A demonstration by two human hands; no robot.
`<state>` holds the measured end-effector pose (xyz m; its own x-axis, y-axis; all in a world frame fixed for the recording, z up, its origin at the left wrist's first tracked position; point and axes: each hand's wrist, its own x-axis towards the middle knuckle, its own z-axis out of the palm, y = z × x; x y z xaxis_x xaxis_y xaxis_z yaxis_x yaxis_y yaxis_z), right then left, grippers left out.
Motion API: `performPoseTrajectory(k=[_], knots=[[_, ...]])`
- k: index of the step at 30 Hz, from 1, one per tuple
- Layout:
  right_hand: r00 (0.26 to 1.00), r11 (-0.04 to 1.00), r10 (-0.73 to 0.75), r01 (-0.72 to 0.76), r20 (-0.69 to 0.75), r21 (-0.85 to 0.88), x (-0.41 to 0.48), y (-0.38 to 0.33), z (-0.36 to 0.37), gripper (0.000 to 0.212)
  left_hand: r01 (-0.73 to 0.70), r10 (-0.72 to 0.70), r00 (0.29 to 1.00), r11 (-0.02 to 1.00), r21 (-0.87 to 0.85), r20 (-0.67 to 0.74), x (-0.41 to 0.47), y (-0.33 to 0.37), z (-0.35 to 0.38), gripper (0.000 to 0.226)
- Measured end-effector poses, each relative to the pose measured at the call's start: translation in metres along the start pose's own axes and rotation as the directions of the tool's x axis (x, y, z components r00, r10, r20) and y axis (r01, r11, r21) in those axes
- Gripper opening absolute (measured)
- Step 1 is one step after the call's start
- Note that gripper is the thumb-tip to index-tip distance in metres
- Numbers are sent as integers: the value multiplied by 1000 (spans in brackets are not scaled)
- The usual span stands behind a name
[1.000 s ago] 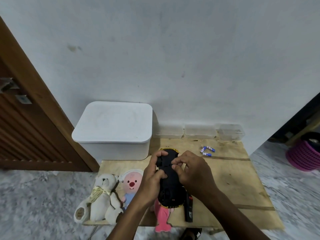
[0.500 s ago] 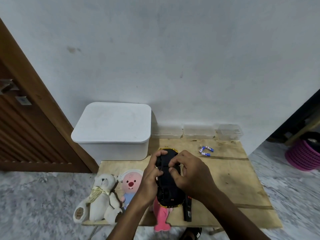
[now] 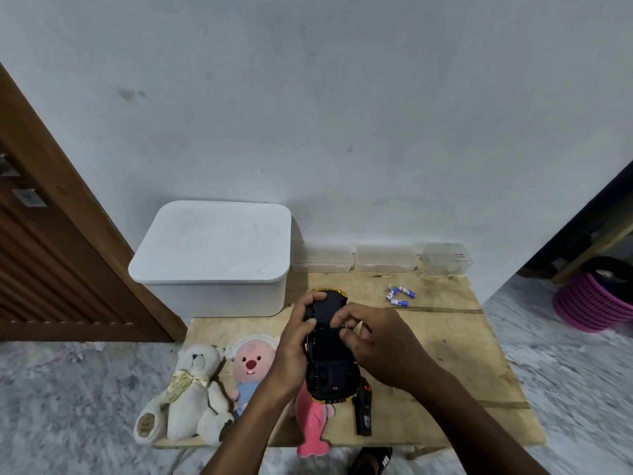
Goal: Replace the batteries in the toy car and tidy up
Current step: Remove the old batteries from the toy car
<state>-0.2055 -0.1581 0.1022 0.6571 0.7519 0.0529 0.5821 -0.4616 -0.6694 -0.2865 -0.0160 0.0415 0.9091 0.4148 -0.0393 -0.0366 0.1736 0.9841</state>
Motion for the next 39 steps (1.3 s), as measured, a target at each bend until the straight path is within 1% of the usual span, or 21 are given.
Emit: performPoseTrajectory(k=[2,4,6,8,10,14,16,17,19,20,22,24,25,27,30,33,36,39], knots=[[1000,1000,-3,3,18,2,1,1,0,18,0,0,1000,1000,-24,-8,1,-1,0,56],[1000,999,-13,12,17,36,3,1,-2,18,-2,1,1000,999,-39,-12,1,-1,0,49],[998,993,-6,13,-59,117,8,1,-9,18,-1,0,1000,998,-66,-18,2,-2,-1,45],[981,969,82,-37,-177,245,16,6,-20,22,12,-16,999,993,-115,-31,1,-3,-1,48],[954,930,169,-71,-246,362,24,14,-30,26,24,-30,999,988,-151,-37,1,-4,-1,49],[945,861,226,-79,-237,503,26,29,-34,25,60,-66,997,987,-151,-35,-1,-3,-1,44],[917,824,311,-130,-249,551,28,46,-25,26,77,-82,996,988,-134,-31,-2,-4,0,40],[893,812,370,-177,-256,556,30,59,-18,26,90,-95,995,987,-132,-31,-3,-5,0,43],[850,810,463,-291,-251,509,35,92,1,29,107,-114,992,984,-142,-44,-5,-6,0,45],[843,821,486,-348,-231,453,37,109,12,32,112,-121,991,983,-148,-53,-4,-7,1,43],[856,848,497,-443,-143,292,38,138,33,37,121,-132,989,980,-159,-67,-4,-8,2,41],[869,863,495,-487,-26,132,38,161,50,37,134,-148,986,977,-164,-73,-4,-10,1,46],[867,864,497,-497,30,75,38,167,56,35,138,-151,986,977,-161,-76,-5,-11,0,48],[854,860,506,-511,120,14,39,175,65,33,134,-148,986,979,-154,-80,-4,-12,-2,49],[841,861,507,-506,190,-58,44,180,73,29,143,-156,984,980,-138,-86,-3,-13,-4,51],[842,868,496,-480,210,-124,48,185,80,28,153,-165,982,980,-126,-89,-3,-12,-5,50],[843,867,496,-469,207,-167,49,190,84,32,151,-161,984,981,-118,-81,-3,-11,-5,43],[843,860,504,-469,188,-203,47,196,86,30,158,-168,981,982,-106,-92,-2,-9,-4,47]])
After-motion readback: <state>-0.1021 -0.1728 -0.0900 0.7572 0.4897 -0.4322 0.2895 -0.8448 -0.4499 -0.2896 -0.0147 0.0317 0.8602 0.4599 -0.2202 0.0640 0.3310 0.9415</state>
